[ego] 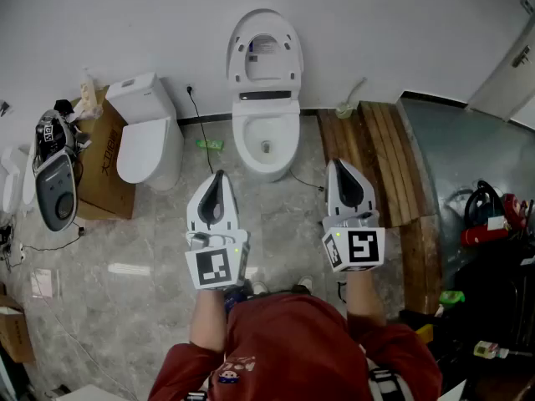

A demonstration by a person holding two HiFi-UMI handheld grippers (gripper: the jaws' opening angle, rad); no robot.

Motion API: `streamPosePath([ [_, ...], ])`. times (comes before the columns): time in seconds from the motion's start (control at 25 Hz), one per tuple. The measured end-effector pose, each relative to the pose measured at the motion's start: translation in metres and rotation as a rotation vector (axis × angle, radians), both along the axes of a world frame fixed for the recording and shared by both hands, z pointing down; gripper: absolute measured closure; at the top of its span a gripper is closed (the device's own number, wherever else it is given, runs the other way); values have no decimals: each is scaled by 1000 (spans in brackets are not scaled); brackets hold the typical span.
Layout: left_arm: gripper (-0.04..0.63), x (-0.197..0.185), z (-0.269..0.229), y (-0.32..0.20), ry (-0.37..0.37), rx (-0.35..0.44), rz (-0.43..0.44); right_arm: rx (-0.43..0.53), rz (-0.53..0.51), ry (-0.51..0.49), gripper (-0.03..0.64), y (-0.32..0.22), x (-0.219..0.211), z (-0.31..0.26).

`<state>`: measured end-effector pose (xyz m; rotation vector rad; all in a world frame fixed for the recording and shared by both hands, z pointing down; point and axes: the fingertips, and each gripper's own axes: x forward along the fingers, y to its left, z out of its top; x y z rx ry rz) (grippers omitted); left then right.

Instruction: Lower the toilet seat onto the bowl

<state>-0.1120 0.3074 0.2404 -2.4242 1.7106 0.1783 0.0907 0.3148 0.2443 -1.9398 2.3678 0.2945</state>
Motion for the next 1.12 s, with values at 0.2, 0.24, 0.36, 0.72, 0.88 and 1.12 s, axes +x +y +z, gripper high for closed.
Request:
streamPosePath([
  [0.2,586,-10,1,0,12,-7,8,-12,4,6,603,0,-11,3],
  [0.24,586,-13,2,1,15,-9,9,-13,3,4,603,0,-14,4],
  [0.36,586,-25,3,0,21,-12,12,-19,1,-1,603,-1,-28,5],
  [0.72,586,-66,9,0,24,-30,53,-36,42,-20,604,6,-63,8],
  [0.88,586,-73,8,-1,19,-26,72,-37,55,-12,604,10,-72,7],
  [1.12,586,-70,16,-13,17,-33,86,-48,49,-13,604,0,-75,13],
])
